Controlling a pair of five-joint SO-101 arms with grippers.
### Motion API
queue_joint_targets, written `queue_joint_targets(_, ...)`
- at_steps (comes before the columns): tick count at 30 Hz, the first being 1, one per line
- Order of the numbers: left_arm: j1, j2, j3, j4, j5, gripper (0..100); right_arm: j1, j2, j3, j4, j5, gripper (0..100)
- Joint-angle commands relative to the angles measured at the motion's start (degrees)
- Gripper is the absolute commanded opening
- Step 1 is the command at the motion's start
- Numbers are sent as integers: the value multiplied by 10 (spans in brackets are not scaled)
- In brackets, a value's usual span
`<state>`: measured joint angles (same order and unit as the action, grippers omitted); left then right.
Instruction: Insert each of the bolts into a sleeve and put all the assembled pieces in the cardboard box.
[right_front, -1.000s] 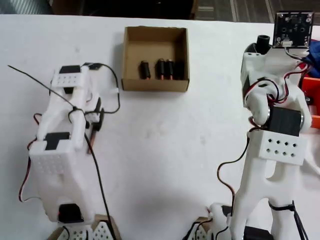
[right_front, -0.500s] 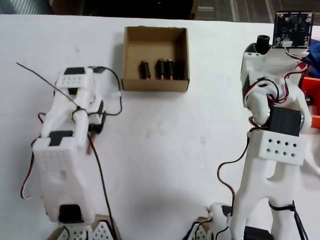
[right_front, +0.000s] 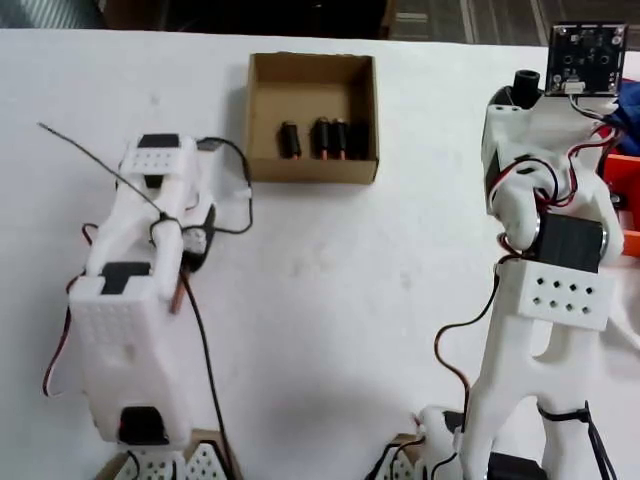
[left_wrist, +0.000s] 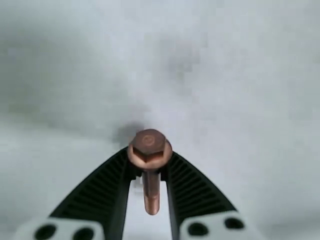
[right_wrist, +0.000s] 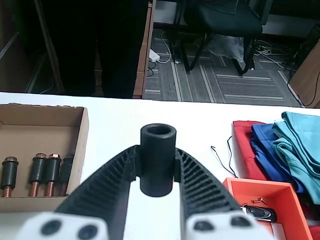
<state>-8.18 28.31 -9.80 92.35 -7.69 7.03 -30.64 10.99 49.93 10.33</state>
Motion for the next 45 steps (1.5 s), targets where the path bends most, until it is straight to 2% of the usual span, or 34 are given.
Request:
queue_joint_targets(1,8,-193,-7,37,-4,25,-6,-22,-8,10,-4,23)
queue_joint_targets(5,4,-386,29,35,-1,25,-22,-36,-4,15,-29,23)
queue_joint_targets(8,4,-521,117,-5,-3,25,-58,-60,12,26,-36,23)
queue_joint_targets(12,4,-668,311,-81,-3,26,-121,-112,73,6,-36,23)
queue_joint_targets(16,4,-793,471,-175,-3,26,-191,-153,181,-72,-31,23)
queue_joint_targets(20,4,-919,553,-279,-3,26,-253,-178,265,-136,-31,23)
queue_joint_targets(27,4,-1084,623,-455,9,26,-295,-212,279,-120,-31,23)
queue_joint_targets(29,4,-1109,639,-507,58,26,-293,-220,294,-124,-31,23)
queue_joint_targets(31,4,-1117,654,-546,141,26,-293,-225,314,-124,-30,23)
queue_joint_targets(34,4,-1110,674,-564,257,26,-297,-231,330,-122,-30,23)
queue_joint_targets(37,8,-1106,679,-575,331,27,-298,-241,333,-115,-35,23)
queue_joint_targets(39,4,-1107,676,-593,361,27,-298,-259,333,-95,-35,23)
queue_joint_targets(45,28,-1105,676,-626,367,27,-315,-378,394,-73,-34,23)
